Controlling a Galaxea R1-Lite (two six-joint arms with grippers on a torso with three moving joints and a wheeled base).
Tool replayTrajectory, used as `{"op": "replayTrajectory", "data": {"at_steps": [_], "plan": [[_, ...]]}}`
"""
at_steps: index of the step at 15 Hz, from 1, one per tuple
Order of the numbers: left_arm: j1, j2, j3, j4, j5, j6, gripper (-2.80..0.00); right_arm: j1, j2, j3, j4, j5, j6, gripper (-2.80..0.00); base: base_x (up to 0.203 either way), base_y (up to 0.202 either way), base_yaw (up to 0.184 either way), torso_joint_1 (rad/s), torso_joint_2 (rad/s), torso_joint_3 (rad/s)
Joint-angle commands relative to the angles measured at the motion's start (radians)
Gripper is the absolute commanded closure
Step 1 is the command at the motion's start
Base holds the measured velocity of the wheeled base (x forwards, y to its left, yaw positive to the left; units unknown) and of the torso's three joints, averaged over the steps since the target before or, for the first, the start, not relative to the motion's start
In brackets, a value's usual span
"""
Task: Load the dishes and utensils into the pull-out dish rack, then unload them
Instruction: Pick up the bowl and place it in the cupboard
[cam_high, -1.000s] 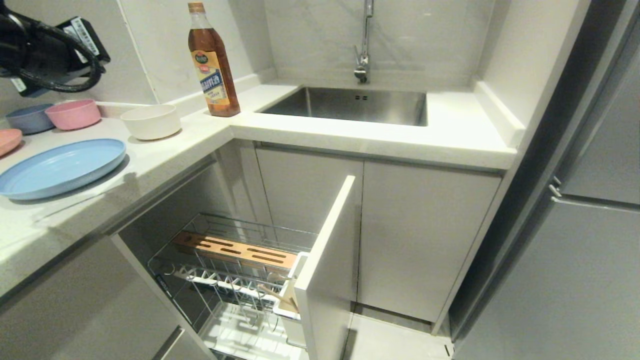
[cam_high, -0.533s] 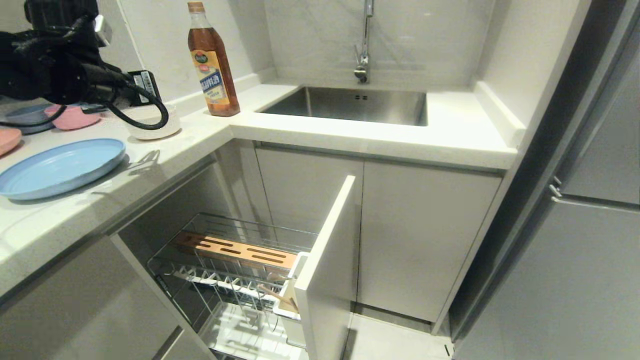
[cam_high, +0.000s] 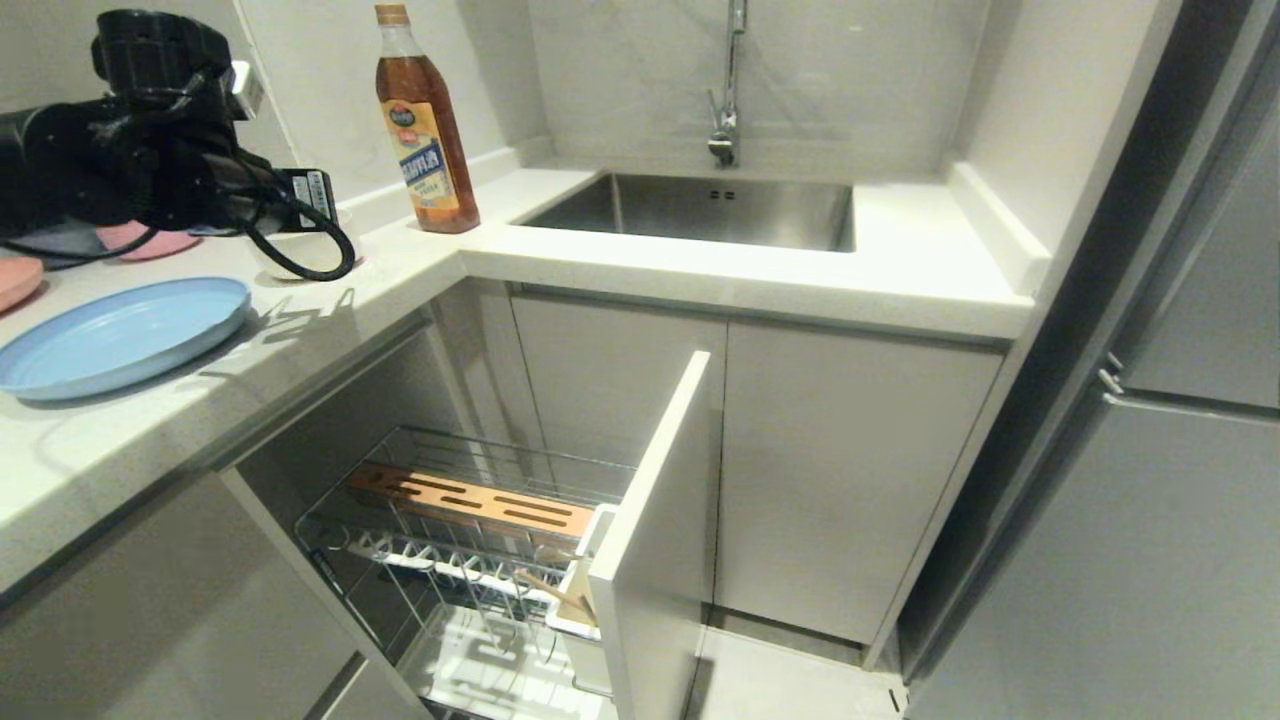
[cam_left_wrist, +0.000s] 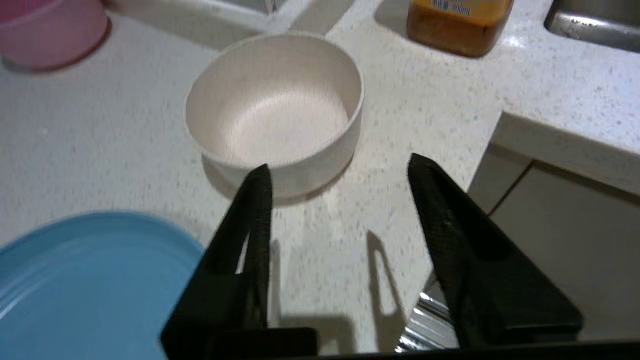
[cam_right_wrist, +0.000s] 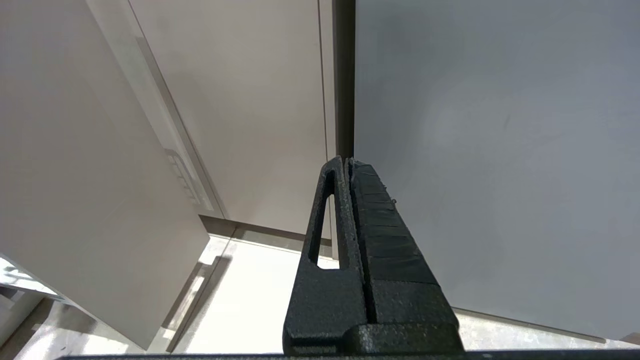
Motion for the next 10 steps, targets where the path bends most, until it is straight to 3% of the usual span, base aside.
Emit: {"op": "replayTrajectory", "data": {"at_steps": [1, 6, 10], "plan": [[0.005, 0.024, -0.001, -0.02, 0.002, 0.02, -2.8, 0.001, 0.0, 0.0, 0.0, 0.0, 0.0, 0.0, 0.0, 0.0, 0.0, 0.0, 0.0, 0.0], [0.049, 0.072, -0.001, -0.094, -0.006, 0.08, -2.8, 0.001, 0.0, 0.0, 0.0, 0.0, 0.001, 0.0, 0.0, 0.0, 0.0, 0.0, 0.0, 0.0], [0.072, 0.093, -0.002, -0.141, -0.129, 0.087, -2.8, 0.001, 0.0, 0.0, 0.0, 0.0, 0.0, 0.0, 0.0, 0.0, 0.0, 0.0, 0.0, 0.0]]}}
